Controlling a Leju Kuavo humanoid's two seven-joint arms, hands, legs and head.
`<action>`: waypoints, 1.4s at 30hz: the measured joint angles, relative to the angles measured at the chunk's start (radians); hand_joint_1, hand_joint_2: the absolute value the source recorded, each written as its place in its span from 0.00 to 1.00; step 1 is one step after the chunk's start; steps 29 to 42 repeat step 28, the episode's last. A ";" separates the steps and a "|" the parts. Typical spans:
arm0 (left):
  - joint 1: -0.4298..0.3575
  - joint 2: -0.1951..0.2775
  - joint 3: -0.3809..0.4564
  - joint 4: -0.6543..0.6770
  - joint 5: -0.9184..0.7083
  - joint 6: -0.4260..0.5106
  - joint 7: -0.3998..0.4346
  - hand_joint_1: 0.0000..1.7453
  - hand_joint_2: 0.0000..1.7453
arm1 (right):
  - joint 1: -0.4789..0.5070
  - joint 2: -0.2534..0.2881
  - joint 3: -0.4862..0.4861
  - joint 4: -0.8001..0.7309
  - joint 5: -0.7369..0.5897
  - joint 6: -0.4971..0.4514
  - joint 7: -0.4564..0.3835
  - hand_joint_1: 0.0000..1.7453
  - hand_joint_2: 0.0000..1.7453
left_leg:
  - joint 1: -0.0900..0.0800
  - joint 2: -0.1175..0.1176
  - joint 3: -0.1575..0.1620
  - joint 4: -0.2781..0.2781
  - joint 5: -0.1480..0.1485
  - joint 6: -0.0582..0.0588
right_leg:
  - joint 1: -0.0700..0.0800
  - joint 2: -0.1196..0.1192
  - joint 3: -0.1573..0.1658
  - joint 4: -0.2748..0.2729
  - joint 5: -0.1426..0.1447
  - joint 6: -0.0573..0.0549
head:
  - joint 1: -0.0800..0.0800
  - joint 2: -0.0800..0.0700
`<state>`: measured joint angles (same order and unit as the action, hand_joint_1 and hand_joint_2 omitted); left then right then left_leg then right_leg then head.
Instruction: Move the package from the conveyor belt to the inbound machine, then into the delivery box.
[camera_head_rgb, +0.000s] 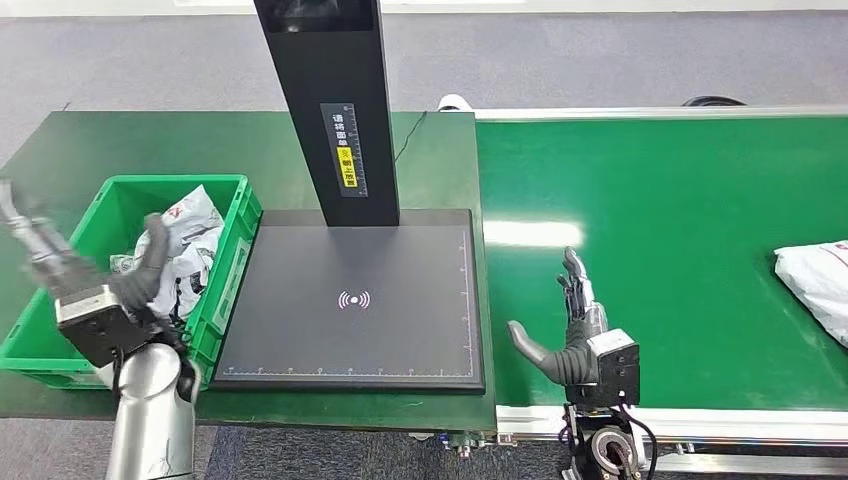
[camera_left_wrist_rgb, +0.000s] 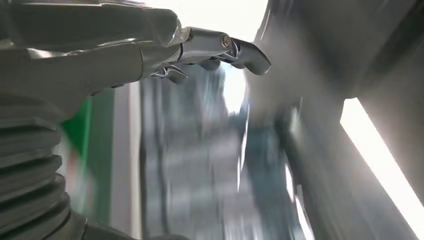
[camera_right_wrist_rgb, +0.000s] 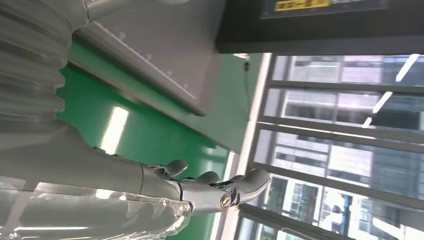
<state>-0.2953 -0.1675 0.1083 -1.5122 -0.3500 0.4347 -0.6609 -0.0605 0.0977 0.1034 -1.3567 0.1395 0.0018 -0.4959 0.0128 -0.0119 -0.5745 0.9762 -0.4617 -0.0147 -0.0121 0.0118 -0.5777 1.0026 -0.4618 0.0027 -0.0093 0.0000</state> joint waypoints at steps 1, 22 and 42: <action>0.007 0.006 -0.043 0.010 0.045 -0.076 0.008 0.00 1.00 | 0.000 -0.001 0.000 -0.002 -0.003 0.004 -0.003 0.00 1.00 | 0.000 0.000 0.000 0.000 0.000 0.000 | 0.000 0.000 0.000 0.000 0.000 0.000 | 0.000 0.000; 0.104 0.032 -0.268 0.249 0.380 -0.730 0.131 0.00 1.00 | -0.024 -0.005 0.017 -0.002 -0.178 0.278 0.007 0.00 1.00 | -0.001 0.001 0.000 0.001 0.000 0.000 | -0.001 0.001 0.000 0.000 0.001 0.001 | 0.000 0.000; 0.109 0.028 -0.298 0.344 0.361 -0.767 0.132 0.00 1.00 | -0.053 -0.005 0.023 0.058 -0.290 0.419 0.085 0.00 1.00 | -0.001 0.001 0.000 0.000 0.000 0.000 | -0.001 0.001 0.000 0.000 0.001 0.001 | 0.000 0.000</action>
